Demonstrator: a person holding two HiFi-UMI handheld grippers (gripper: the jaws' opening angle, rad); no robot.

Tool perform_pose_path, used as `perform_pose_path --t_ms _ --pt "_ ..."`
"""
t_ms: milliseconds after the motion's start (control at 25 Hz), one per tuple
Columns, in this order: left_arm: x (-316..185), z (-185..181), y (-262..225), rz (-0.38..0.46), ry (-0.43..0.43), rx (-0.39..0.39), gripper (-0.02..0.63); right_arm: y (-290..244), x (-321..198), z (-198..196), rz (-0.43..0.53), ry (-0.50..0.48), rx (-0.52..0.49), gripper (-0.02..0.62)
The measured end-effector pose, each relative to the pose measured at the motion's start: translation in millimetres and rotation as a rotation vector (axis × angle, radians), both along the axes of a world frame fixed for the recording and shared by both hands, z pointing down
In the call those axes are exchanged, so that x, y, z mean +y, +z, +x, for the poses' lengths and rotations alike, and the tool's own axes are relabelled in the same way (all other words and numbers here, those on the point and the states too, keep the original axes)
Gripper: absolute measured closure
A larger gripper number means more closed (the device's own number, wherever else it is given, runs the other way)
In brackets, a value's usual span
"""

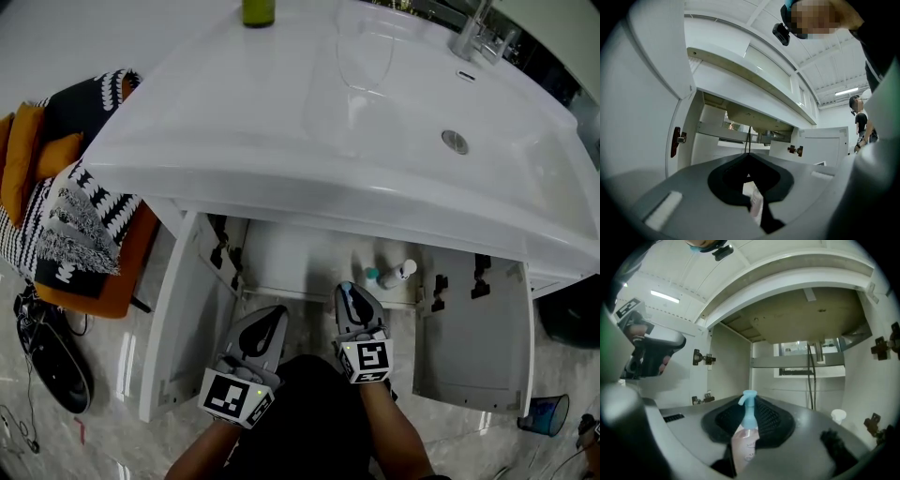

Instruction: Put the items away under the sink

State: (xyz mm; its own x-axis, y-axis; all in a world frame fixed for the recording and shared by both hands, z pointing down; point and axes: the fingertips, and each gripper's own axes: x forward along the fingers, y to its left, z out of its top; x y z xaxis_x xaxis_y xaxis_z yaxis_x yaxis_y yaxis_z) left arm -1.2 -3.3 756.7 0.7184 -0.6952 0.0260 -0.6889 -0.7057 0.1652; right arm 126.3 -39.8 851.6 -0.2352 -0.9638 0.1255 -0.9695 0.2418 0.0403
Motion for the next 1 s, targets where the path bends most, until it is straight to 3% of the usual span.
perform_pose_path --t_ms 1000 --pt "-9 -3 5 -0.012 0.018 0.004 0.598 24 -75 -12 0.012 0.008 0.001 0.523"
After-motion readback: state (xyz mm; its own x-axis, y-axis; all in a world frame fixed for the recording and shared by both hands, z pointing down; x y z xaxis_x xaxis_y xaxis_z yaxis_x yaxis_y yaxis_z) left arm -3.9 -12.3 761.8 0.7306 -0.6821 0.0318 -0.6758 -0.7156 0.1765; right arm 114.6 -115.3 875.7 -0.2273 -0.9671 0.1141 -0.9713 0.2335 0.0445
